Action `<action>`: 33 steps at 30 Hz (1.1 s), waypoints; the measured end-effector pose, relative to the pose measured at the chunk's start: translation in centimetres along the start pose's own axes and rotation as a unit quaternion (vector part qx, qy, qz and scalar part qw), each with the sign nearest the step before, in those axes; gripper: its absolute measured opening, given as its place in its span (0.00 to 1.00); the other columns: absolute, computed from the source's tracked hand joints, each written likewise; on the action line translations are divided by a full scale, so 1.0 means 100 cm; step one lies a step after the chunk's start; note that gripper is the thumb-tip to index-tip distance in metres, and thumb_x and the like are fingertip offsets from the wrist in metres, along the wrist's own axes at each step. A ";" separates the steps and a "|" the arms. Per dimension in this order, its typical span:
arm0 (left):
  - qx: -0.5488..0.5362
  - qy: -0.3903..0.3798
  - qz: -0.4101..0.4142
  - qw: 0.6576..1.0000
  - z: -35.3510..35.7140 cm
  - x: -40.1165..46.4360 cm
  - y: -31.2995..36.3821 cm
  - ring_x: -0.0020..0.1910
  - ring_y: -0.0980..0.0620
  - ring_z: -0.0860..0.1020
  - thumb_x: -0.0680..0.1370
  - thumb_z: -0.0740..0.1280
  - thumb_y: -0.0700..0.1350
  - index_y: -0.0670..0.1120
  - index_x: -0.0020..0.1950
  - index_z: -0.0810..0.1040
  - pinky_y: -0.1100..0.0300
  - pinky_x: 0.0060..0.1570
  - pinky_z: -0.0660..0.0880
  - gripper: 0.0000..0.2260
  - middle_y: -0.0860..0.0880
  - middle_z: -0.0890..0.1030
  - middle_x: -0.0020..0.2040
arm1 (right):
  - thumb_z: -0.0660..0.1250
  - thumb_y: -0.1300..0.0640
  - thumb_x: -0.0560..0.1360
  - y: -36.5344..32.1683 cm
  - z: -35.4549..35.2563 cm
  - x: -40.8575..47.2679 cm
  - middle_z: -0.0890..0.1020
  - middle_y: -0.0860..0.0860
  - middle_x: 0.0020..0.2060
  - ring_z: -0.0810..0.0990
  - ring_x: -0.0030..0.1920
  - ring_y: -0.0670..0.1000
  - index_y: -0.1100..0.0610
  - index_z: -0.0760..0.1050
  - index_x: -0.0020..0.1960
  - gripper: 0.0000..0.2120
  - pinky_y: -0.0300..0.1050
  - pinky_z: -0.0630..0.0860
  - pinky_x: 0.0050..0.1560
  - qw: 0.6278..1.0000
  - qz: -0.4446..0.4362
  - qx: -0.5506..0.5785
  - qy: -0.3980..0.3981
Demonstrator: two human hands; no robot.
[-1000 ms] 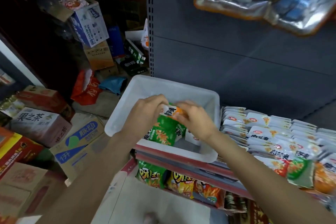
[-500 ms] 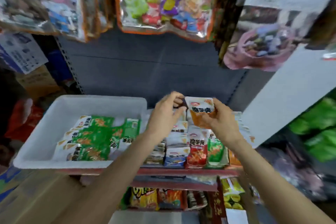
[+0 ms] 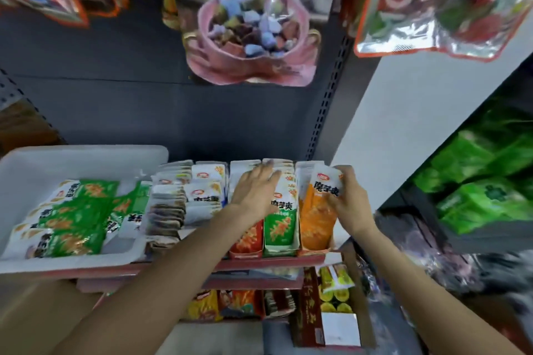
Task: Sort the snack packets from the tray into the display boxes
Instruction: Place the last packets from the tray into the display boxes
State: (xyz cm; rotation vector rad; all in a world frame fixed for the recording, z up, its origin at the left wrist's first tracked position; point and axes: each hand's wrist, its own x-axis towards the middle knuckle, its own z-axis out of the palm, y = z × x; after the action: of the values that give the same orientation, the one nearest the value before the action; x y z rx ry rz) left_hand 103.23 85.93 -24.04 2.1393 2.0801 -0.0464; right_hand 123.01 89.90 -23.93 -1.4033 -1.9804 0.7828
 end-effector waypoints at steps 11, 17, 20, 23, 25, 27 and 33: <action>-0.028 0.031 -0.023 0.999 -0.003 -0.004 0.004 0.76 0.48 0.51 0.77 0.66 0.47 0.47 0.77 0.54 0.53 0.72 0.53 0.31 0.47 0.49 0.78 | 0.72 0.55 0.70 0.009 0.028 0.008 0.65 0.55 0.66 0.65 0.65 0.56 0.51 0.63 0.67 0.29 0.47 0.67 0.63 0.941 -0.065 -0.314 -0.110; -0.110 0.154 -0.028 0.982 -0.029 -0.028 -0.006 0.71 0.52 0.60 0.79 0.60 0.46 0.48 0.72 0.65 0.56 0.67 0.58 0.20 0.51 0.63 0.73 | 0.65 0.60 0.75 -0.034 0.036 0.005 0.67 0.55 0.65 0.64 0.66 0.55 0.57 0.68 0.66 0.20 0.46 0.66 0.64 0.976 -0.084 -0.199 -0.040; -0.157 0.203 -0.079 0.963 -0.041 -0.050 -0.028 0.62 0.51 0.70 0.79 0.61 0.45 0.48 0.67 0.71 0.56 0.59 0.67 0.16 0.50 0.74 0.63 | 0.63 0.63 0.75 -0.074 0.054 0.005 0.68 0.53 0.63 0.64 0.65 0.53 0.58 0.69 0.65 0.18 0.40 0.62 0.64 0.984 -0.118 -0.120 -0.062; -0.176 0.233 -0.155 0.944 -0.046 -0.079 -0.063 0.55 0.50 0.74 0.78 0.62 0.45 0.48 0.63 0.74 0.55 0.50 0.72 0.14 0.49 0.78 0.56 | 0.63 0.63 0.75 -0.117 0.086 0.004 0.70 0.53 0.60 0.66 0.61 0.52 0.58 0.71 0.63 0.16 0.38 0.61 0.59 0.979 -0.158 -0.102 -0.082; -0.200 0.246 -0.195 0.928 -0.045 -0.099 -0.094 0.52 0.48 0.76 0.77 0.64 0.44 0.48 0.59 0.76 0.51 0.47 0.75 0.12 0.47 0.79 0.52 | 0.62 0.63 0.75 -0.148 0.114 0.001 0.71 0.54 0.60 0.67 0.60 0.53 0.59 0.72 0.62 0.16 0.39 0.64 0.58 0.975 -0.180 -0.077 -0.104; -0.221 0.253 -0.231 0.913 -0.040 -0.118 -0.131 0.49 0.46 0.77 0.76 0.65 0.44 0.47 0.57 0.76 0.50 0.44 0.76 0.10 0.47 0.80 0.50 | 0.61 0.64 0.75 -0.178 0.146 -0.006 0.71 0.55 0.59 0.69 0.60 0.54 0.60 0.72 0.62 0.16 0.45 0.69 0.59 0.969 -0.195 -0.060 -0.138; -0.239 0.180 -0.339 0.892 -0.017 -0.176 -0.245 0.54 0.43 0.77 0.77 0.64 0.40 0.43 0.62 0.76 0.54 0.50 0.72 0.13 0.42 0.79 0.57 | 0.61 0.66 0.75 -0.248 0.252 -0.029 0.72 0.59 0.61 0.70 0.62 0.59 0.63 0.71 0.63 0.17 0.48 0.67 0.62 0.935 -0.215 -0.086 -0.267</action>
State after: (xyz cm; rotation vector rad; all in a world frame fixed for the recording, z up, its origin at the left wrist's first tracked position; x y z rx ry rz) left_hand 78.05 69.29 -22.33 1.1335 2.5852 0.7481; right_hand 89.98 77.08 -22.42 -0.8291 -2.7066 0.8574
